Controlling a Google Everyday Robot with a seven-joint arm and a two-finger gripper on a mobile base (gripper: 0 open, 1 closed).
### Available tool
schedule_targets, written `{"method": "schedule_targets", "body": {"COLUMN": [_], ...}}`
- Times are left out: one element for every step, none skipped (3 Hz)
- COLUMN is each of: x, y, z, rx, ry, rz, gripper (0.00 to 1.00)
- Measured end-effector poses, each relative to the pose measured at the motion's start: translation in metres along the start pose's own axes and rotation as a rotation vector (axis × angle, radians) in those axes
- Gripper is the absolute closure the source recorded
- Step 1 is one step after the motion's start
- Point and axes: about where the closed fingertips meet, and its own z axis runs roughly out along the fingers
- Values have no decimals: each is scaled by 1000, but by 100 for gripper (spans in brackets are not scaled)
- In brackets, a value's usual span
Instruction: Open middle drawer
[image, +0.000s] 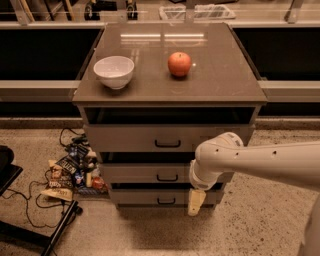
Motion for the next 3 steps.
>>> {"method": "schedule_targets", "body": {"x": [15, 21, 21], "y": [-11, -25, -44], "z": [30, 46, 54], "rx": [11, 32, 60], "ry": [81, 118, 125], "rz": [10, -3, -28], "gripper": [0, 0, 0]}}
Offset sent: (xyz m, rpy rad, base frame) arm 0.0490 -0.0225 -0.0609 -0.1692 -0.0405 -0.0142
